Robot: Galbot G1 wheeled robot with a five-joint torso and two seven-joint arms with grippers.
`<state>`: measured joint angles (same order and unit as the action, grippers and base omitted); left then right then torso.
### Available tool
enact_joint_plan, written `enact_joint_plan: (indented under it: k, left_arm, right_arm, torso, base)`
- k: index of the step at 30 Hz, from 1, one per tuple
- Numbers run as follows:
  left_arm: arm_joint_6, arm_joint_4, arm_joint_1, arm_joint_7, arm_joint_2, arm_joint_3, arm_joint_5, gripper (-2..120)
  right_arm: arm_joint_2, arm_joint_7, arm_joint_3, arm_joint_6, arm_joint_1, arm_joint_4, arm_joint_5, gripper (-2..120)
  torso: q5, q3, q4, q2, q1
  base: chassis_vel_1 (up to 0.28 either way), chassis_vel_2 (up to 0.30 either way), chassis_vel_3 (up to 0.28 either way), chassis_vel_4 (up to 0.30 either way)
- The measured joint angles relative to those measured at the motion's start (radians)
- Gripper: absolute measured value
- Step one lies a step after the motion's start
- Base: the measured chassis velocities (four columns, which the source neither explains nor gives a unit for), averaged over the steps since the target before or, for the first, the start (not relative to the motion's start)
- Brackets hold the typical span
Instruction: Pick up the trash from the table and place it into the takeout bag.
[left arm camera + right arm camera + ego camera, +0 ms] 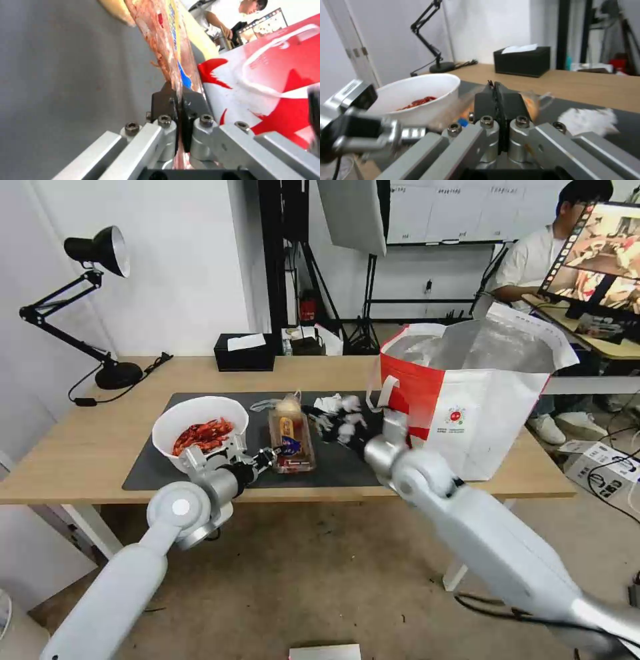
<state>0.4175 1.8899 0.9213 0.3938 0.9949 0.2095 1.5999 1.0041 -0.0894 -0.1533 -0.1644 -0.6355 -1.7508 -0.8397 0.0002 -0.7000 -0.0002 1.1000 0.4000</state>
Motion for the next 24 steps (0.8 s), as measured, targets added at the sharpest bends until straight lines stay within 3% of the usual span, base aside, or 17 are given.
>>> enact_joint_plan:
  k: [4, 5, 11, 13, 16, 24]
  left_arm:
    - [-0.008, 0.011, -0.007, 0.0, -0.007, 0.001, 0.009, 0]
    - [-0.013, 0.014, -0.01, -0.001, -0.009, 0.004, 0.013, 0]
    - [-0.028, 0.021, -0.047, -0.003, -0.011, 0.034, 0.026, 0]
    - [-0.032, 0.021, -0.096, -0.004, -0.026, 0.038, 0.046, 0]
    - [-0.032, 0.014, -0.165, -0.006, -0.031, 0.036, 0.068, 0]
    - [-0.032, 0.004, -0.343, -0.007, -0.055, -0.036, 0.114, 0]
  right_arm:
    - [-0.046, 0.03, 0.065, 0.055, -0.121, -0.089, 0.018, 2]
    - [-0.062, 0.036, 0.104, 0.067, -0.178, -0.131, 0.032, 11]
    - [-0.114, 0.04, 0.278, 0.133, -0.405, -0.282, 0.135, 31]
    - [-0.094, 0.049, 0.36, 0.158, -0.585, -0.347, 0.193, 43]
    - [-0.059, 0.06, 0.397, 0.211, -0.709, -0.354, 0.254, 52]
    - [0.017, 0.087, 0.447, 0.33, -0.893, -0.345, 0.405, 80]
  torso:
    - [0.0001, 0.0, 0.0001, 0.0, 0.0]
    - [0.0, 0.0, -0.0002, 0.0, 0.0]
    - [-0.0002, 0.0, 0.0002, 0.0, 0.0]
    - [-0.0004, 0.0, 0.0003, 0.0, 0.0]
    - [-0.0003, 0.0, 0.0001, 0.0, 0.0]
    - [-0.0004, 0.0, 0.0004, 0.0, 0.0]
  base:
    - [0.0, 0.0, 0.0, 0.0]
    - [0.0, 0.0, 0.0, 0.0]
    - [0.0, 0.0, 0.0, 0.0]
    - [0.0, 0.0, 0.0, 0.0]
    - [0.0, 0.0, 0.0, 0.0]
    - [0.0, 0.0, 0.0, 0.0]
